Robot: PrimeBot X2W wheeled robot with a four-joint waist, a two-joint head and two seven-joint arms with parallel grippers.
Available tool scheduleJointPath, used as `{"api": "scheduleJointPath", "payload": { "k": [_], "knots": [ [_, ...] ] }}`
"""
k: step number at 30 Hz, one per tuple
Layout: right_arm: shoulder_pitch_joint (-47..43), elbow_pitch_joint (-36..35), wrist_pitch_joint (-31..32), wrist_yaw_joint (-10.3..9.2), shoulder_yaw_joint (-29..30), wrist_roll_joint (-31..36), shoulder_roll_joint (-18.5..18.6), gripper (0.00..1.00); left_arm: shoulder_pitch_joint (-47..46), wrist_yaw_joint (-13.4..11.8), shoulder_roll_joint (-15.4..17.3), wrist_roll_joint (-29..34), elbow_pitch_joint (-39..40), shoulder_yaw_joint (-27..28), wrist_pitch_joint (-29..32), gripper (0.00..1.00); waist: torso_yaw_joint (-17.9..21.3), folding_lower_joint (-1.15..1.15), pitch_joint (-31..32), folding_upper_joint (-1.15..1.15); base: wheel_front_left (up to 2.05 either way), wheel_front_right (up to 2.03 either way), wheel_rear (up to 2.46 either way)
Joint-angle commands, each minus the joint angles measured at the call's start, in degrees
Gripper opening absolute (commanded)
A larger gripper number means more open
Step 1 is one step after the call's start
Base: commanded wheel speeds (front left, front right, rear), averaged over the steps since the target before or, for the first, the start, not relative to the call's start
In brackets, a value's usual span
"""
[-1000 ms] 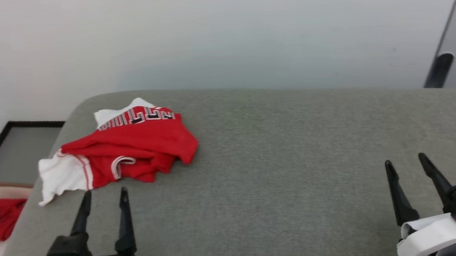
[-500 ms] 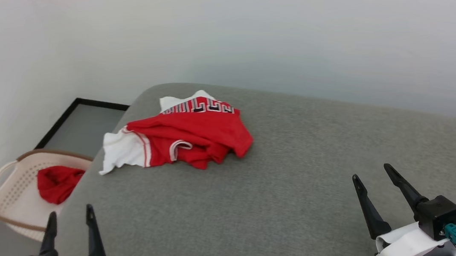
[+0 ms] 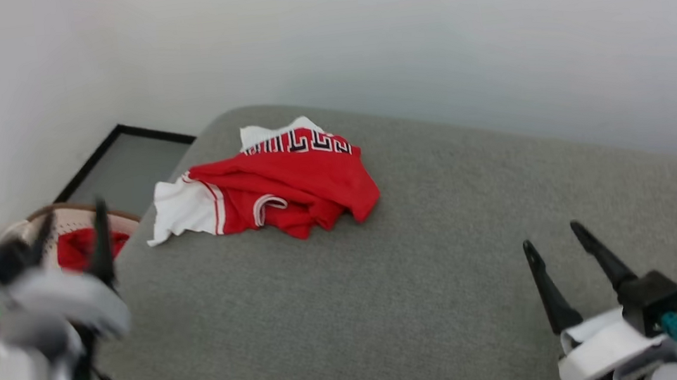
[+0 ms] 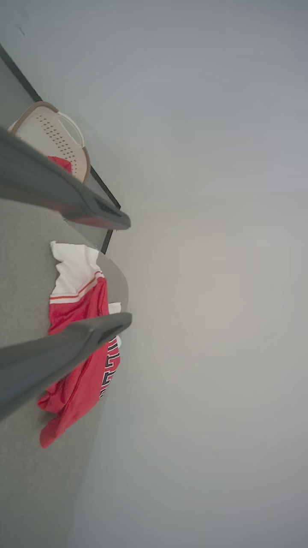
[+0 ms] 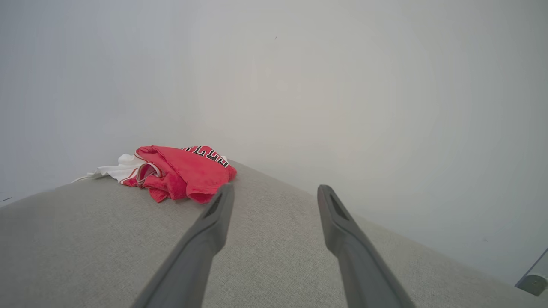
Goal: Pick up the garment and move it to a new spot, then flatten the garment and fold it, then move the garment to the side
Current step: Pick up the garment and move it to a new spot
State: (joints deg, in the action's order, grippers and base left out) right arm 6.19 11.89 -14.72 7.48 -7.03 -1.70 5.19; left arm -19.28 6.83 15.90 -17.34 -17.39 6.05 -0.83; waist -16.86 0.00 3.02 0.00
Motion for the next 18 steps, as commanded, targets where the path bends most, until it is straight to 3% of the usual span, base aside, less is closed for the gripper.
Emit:
{"api": "scheduleJointPath", "payload": {
  "k": [1, 9, 18],
  "knots": [
    [1.9, -0.9, 0.2, 0.02, -0.2, 0.5, 0.8, 1.00, -4.1, 0.4, 1.6, -2.2, -0.3, -0.7, 3.1, 1.00, 3.7, 0.00, -5.4, 0.00, 0.00, 0.00, 0.00],
    [5.3, -5.0, 1.6, 0.01, -0.2, 0.6, 3.6, 1.00, -23.9, 0.6, 11.8, -14.8, -8.5, -6.2, 24.1, 1.00, 7.8, 0.00, -15.5, 0.00, 0.00, 0.00, 0.00],
    [8.2, -11.5, 3.6, 0.01, -0.2, 0.0, 6.0, 1.00, -40.8, 0.6, 15.5, -20.0, -22.1, -14.0, 41.7, 1.00, 12.1, 0.00, -25.8, 0.00, 0.00, 0.00, 0.00]
  ]
}}
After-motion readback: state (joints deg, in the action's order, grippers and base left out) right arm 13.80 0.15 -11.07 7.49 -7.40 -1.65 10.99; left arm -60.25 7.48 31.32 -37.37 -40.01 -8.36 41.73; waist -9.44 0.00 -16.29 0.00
